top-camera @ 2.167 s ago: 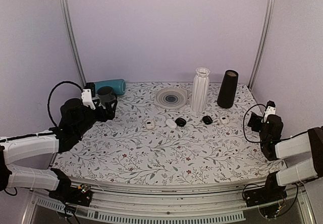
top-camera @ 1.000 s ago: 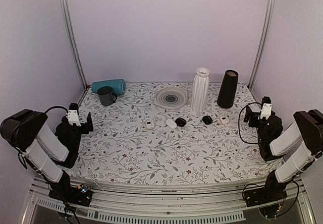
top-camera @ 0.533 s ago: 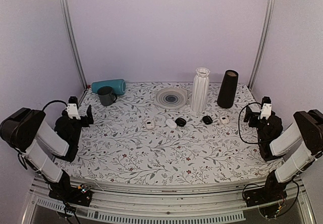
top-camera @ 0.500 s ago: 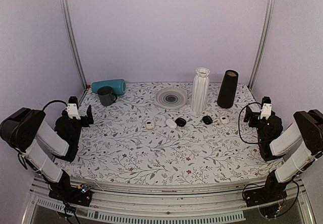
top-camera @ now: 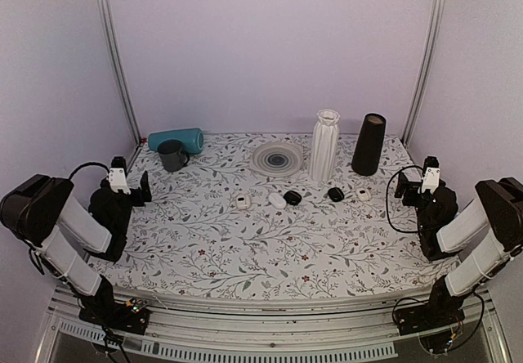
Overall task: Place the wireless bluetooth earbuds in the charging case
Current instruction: Reset both arms
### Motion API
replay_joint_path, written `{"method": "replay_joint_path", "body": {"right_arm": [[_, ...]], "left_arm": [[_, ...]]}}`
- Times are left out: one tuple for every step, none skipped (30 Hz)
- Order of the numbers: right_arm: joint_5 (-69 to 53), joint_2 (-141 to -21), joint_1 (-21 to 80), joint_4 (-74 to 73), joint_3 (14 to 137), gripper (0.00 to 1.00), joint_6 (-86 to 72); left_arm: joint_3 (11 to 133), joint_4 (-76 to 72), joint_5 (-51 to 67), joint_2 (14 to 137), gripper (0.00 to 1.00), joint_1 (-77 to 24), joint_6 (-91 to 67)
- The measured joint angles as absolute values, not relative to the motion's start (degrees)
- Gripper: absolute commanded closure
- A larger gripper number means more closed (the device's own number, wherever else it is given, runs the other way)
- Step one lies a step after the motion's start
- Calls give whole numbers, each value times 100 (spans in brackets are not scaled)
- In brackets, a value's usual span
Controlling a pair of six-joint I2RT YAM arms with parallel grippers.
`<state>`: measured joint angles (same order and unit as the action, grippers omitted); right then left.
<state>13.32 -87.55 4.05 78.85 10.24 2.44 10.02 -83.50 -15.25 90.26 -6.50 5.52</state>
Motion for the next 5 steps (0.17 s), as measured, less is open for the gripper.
{"method": "replay_joint_path", "body": {"right_arm": [[1332,-8755,405,7885,1024,1,244],[1332,-8755,405,7887,1024,1,244],[1332,-8755,405,7885,1024,1,244],[1332,-8755,405,7885,1024,1,244],[1332,-8755,405,7885,1024,1,244]], "left_arm": [[1002,-8346,-1525,9026,4,-650,552],[1002,-8340,-1525,9026,4,-648,552],[1002,-8333,-1525,9026,4,-646,552],[1002,-8326,-1525,9026,4,-646,552],[1002,-8326,-1525,9026,4,-646,552]]}}
